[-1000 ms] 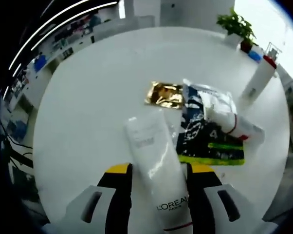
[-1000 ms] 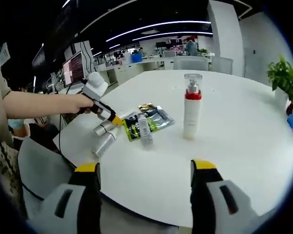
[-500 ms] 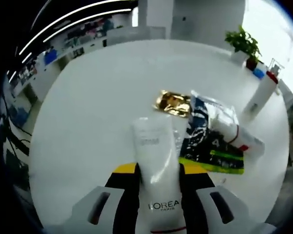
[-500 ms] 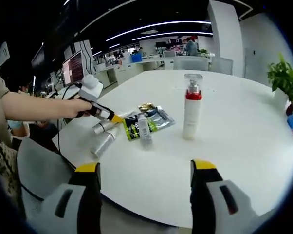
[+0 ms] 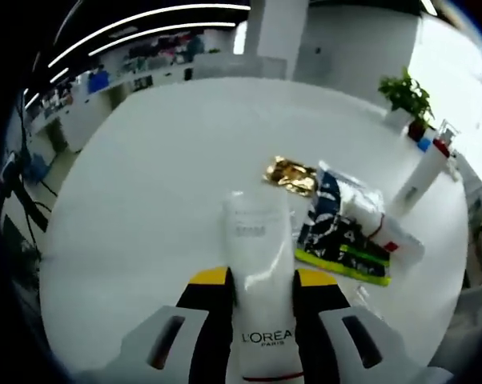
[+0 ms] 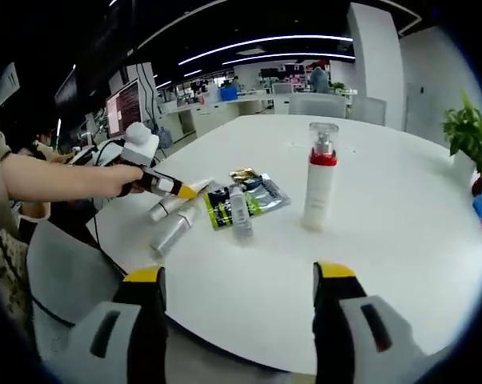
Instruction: Arrange the skincare products in the storage area until every visible bottle or jar stands upright without overlapping.
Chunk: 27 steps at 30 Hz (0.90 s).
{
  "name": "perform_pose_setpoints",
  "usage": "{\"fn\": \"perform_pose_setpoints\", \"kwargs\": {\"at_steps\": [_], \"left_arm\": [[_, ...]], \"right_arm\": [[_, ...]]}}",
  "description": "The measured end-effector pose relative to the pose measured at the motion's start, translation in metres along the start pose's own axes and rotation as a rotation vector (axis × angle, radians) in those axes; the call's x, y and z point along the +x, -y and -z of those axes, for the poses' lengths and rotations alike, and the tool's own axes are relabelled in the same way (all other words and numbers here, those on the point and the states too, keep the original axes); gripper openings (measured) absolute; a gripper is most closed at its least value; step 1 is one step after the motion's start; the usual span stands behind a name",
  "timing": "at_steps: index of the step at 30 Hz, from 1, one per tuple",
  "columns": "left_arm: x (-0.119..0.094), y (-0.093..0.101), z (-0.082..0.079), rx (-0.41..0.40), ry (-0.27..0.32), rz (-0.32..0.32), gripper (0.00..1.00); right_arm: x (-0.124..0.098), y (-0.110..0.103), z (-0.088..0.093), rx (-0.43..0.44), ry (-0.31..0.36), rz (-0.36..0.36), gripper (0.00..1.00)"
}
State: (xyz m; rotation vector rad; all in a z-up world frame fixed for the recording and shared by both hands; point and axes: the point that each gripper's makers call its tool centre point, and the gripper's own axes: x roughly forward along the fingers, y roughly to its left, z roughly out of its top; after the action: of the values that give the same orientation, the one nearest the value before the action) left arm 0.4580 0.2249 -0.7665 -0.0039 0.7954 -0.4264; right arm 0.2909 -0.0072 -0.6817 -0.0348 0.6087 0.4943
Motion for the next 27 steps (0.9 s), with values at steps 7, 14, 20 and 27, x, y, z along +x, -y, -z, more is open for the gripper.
{"fn": "perform_pose_setpoints", "kwargs": {"at_steps": [7,14,20,27], "left_arm": [[-0.022,0.002,-0.001,-0.007,0.069,0.013,0.24],[-0.043,0.01,-0.006,-0.007,0.139,0.031,0.25],[-0.064,0.02,-0.012,-0.008,0.195,0.044,0.25],[-0.091,0.031,-0.027,0.003,0.266,0.058,0.25]], "right_arm": [[0.0,0.001,0.001,-0.003,-0.001,-0.01,0.75],[0.0,-0.005,-0.001,-0.013,-0.003,-0.026,0.76],[0.001,-0.009,-0.003,-0.019,0.002,-0.046,0.76],[0.005,-0.016,-0.008,-0.021,0.018,-0.073,0.76]]}}
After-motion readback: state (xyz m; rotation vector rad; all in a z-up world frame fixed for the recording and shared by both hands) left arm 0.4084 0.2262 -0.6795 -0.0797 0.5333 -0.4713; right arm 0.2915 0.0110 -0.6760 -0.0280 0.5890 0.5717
